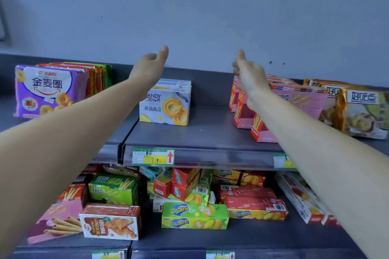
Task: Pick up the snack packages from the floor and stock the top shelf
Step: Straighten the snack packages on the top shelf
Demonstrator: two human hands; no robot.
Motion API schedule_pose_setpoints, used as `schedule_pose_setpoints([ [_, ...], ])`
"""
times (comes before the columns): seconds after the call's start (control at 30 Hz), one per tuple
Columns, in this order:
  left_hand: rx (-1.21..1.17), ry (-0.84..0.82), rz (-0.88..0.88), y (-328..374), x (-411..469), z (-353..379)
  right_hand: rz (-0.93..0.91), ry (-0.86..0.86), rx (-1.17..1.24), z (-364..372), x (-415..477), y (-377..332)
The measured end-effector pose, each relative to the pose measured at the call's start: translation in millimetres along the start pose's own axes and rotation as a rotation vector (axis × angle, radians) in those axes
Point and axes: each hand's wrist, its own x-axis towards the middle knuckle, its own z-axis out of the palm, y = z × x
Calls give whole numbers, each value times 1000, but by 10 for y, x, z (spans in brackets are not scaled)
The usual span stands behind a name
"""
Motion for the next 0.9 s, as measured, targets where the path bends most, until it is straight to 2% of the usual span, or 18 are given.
schedule_pose_setpoints([
  [0.13,-45,-90,15,159,-173,289,-80,145,3,-518,-63,-147],
  [0.3,-56,-121,31,323,-453,743,-76,295,-17,-1227,-31,-53],
  [0.4,-59,-173,19,437,-602,1072,-24,315,-44,-1574,17,195],
  [0.5,-71,-214,-38,515,-718,1442,156,238,1,-1814,155,569],
  [0.67,-251,-285,-147,577,-877,2049,416,-36,74,-2062,183,1001],
  [0.8,-375,-332,-206,483,-909,2335,480,-199,142,-2025,252,1217],
  [0.9,-461,-324,-245,392,-831,2429,457,-275,168,-1905,276,1282],
])
